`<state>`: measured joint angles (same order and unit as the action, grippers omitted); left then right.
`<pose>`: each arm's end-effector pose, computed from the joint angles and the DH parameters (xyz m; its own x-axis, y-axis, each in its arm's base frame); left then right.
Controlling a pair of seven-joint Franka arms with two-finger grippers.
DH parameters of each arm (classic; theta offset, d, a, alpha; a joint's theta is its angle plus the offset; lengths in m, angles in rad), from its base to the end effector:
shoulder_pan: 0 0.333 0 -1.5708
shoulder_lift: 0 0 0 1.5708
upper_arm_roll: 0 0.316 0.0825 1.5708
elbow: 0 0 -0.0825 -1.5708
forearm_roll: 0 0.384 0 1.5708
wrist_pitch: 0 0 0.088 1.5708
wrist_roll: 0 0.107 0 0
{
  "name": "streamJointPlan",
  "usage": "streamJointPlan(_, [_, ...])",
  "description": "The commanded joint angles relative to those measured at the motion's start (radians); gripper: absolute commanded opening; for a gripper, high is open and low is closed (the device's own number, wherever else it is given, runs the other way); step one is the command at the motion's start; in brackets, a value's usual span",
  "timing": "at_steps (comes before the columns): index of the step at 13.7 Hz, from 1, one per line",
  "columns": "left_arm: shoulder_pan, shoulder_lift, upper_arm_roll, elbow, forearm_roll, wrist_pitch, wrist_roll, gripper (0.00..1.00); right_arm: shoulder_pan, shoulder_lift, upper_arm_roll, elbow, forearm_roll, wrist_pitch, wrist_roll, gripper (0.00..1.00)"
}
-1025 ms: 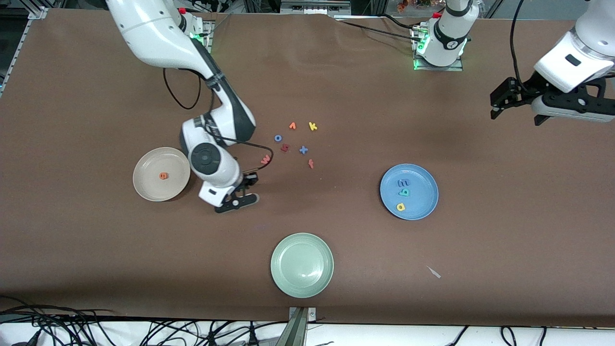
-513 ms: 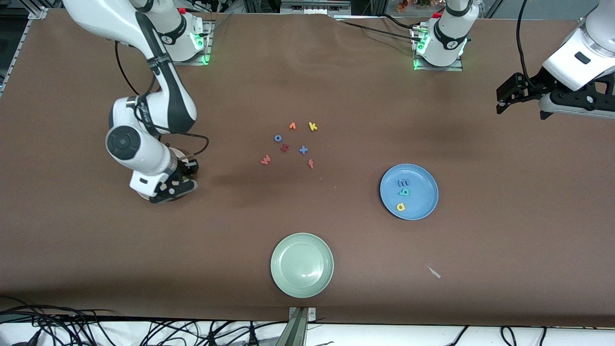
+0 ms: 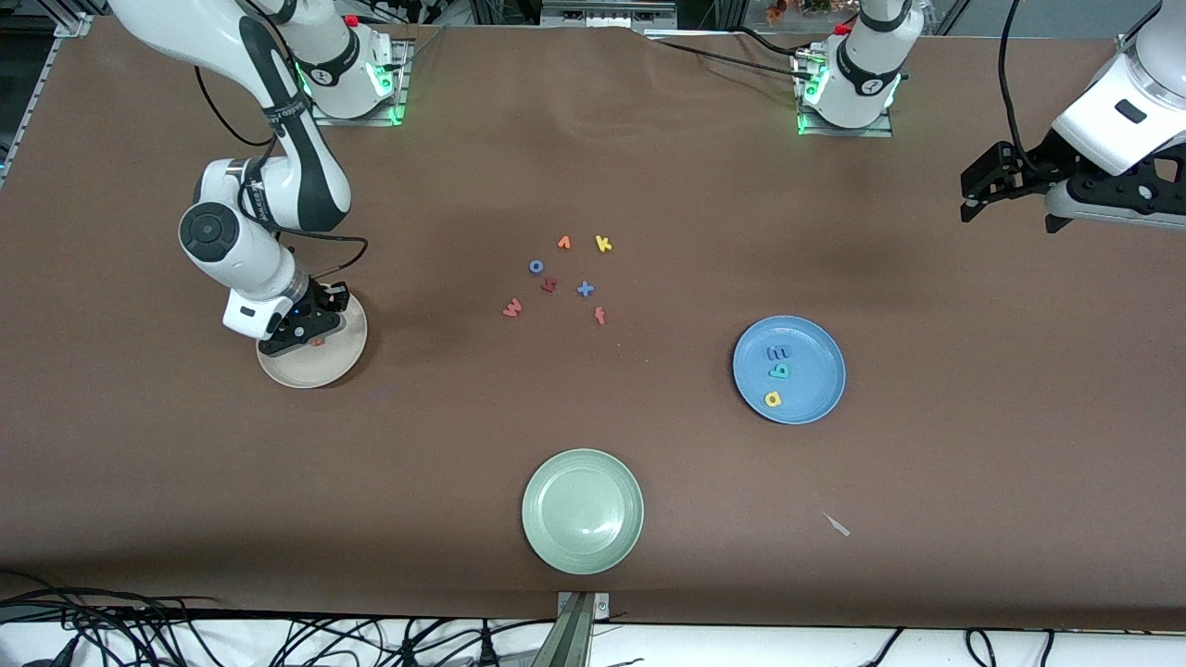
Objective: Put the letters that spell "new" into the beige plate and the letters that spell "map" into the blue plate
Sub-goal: 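Place the green letter on the white plate while the left gripper returns, then grasp the pink letter with the right gripper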
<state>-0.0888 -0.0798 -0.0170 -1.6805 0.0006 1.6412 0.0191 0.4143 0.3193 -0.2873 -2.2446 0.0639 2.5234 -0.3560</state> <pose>0.5326 -0.0569 0.6222 0.9914 -0.1245 0.0404 -0.1245 -0.9922 -0.0027 0.5373 0.0660 0.2271 0.9031 0.4275 -0.0415 0.4290 -0.9023 0.0415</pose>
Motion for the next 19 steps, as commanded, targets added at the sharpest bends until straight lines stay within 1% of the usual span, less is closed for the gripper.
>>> streamJointPlan(1, [-0.009, 0.020, 0.002, 0.038, 0.012, -0.026, 0.012, 1.00, -0.026, -0.012, 0.000, 0.000, 0.046, 0.005, 0.017, 1.00])
streamJointPlan(2, [-0.011, 0.020, 0.002, 0.039, 0.012, -0.027, 0.012, 1.00, -0.020, -0.016, 0.005, 0.016, 0.068, -0.021, 0.055, 1.00])
streamJointPlan(4, [-0.009, 0.018, 0.002, 0.039, 0.010, -0.027, 0.012, 1.00, -0.006, -0.011, 0.010, 0.083, 0.071, -0.121, 0.197, 1.00])
streamJointPlan(5, [-0.009, 0.018, 0.002, 0.039, 0.010, -0.027, 0.012, 1.00, 0.020, -0.011, 0.010, 0.111, 0.071, -0.170, 0.282, 1.00])
streamJointPlan(6, [-0.009, 0.018, 0.002, 0.039, 0.010, -0.029, 0.012, 1.00, 0.040, -0.011, 0.010, 0.123, 0.073, -0.187, 0.367, 1.00])
streamJointPlan(8, [-0.009, 0.018, 0.002, 0.039, 0.010, -0.029, 0.012, 1.00, 0.082, -0.006, 0.010, 0.128, 0.073, -0.183, 0.541, 1.00])
streamJointPlan(10, [-0.009, 0.018, 0.003, 0.038, 0.010, -0.029, 0.012, 1.00, 0.124, -0.002, 0.010, 0.128, 0.079, -0.176, 0.667, 1.00])
streamJointPlan(12, [-0.008, 0.018, 0.003, 0.038, 0.010, -0.029, 0.012, 1.00, 0.176, 0.026, 0.010, 0.147, 0.109, -0.163, 0.826, 1.00])
streamJointPlan(14, [-0.008, 0.018, 0.003, 0.038, 0.010, -0.031, 0.012, 1.00, 0.222, 0.037, 0.010, 0.155, 0.114, -0.144, 0.945, 1.00])
streamJointPlan(17, [-0.008, 0.018, 0.003, 0.038, 0.010, -0.031, 0.012, 1.00, 0.311, 0.084, 0.010, 0.155, 0.137, -0.045, 1.168, 1.00])
streamJointPlan(19, [-0.006, 0.018, 0.003, 0.039, 0.010, -0.034, 0.012, 1.00, 0.360, 0.115, 0.010, 0.170, 0.139, -0.017, 1.250, 1.00])
